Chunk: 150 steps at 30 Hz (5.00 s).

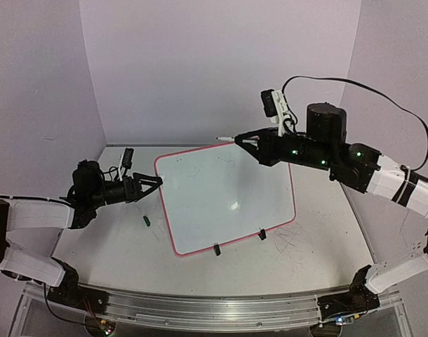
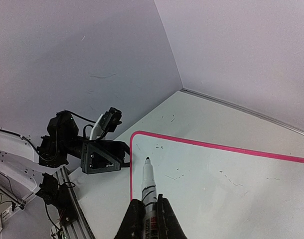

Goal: Write a sentence on the whiteboard
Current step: Hold the whiteboard at the center of the board, then write a sentence on the whiteboard.

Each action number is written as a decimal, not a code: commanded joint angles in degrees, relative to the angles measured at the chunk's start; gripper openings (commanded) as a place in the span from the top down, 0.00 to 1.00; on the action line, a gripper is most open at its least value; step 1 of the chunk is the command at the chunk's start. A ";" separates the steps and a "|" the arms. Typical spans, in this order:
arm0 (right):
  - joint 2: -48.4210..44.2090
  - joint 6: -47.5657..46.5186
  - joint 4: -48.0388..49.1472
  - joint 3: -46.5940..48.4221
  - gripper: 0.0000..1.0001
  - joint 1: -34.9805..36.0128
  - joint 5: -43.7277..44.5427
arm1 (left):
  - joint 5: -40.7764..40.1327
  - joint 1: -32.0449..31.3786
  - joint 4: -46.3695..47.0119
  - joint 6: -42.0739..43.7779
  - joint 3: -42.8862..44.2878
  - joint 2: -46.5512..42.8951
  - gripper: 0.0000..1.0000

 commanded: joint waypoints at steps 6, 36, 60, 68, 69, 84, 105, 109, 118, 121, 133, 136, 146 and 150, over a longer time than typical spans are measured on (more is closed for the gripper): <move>0.77 0.82 2.73 1.86 1.00 1.04 -0.65 | 2.51 -0.12 10.36 -1.60 1.52 3.77 0.42; 2.39 -0.55 2.74 2.43 1.00 1.64 -0.86 | 10.82 -0.09 15.52 5.13 3.14 11.83 0.92; 3.66 -8.12 1.98 1.70 1.00 1.62 3.54 | 12.81 0.20 15.22 8.42 4.20 16.17 1.00; 1.95 -12.11 5.85 -1.80 1.00 1.63 4.97 | 12.63 0.44 14.60 7.96 4.16 16.43 1.00; 1.73 -12.47 6.48 -2.28 1.00 1.63 5.23 | 12.61 0.48 14.40 7.91 4.25 16.45 1.00; 0.65 -11.65 9.34 -4.18 1.00 1.63 5.61 | 10.62 1.13 11.48 8.92 4.81 15.94 0.95; -2.45 -5.56 11.71 -6.35 1.00 1.70 3.36 | 7.30 1.11 10.78 8.38 3.85 13.43 0.82; -2.37 -5.11 11.64 -6.15 1.00 1.78 3.64 | 6.36 1.13 10.72 8.24 3.52 12.63 0.71; -0.05 -4.92 11.13 -4.68 1.00 1.90 0.16 | 5.61 1.11 10.70 7.82 4.69 12.58 0.57; 0.80 -5.00 10.94 -4.02 1.00 1.91 -0.54 | 5.39 1.12 10.65 7.81 5.10 12.56 0.53; 3.01 -4.28 10.39 -2.78 1.00 2.07 -2.74 | 5.31 1.37 10.60 7.73 6.49 12.71 0.46; 3.64 -4.11 10.39 -2.20 1.00 2.37 -3.27 | 5.60 1.73 10.61 7.72 6.65 12.48 0.45; 4.06 -4.29 10.39 -1.50 1.00 2.80 -3.23 | 6.36 2.52 10.62 7.15 6.91 12.54 0.35; 3.98 -4.25 10.39 -1.50 1.00 2.93 -3.14 | 6.09 2.91 10.60 7.08 6.85 11.99 0.32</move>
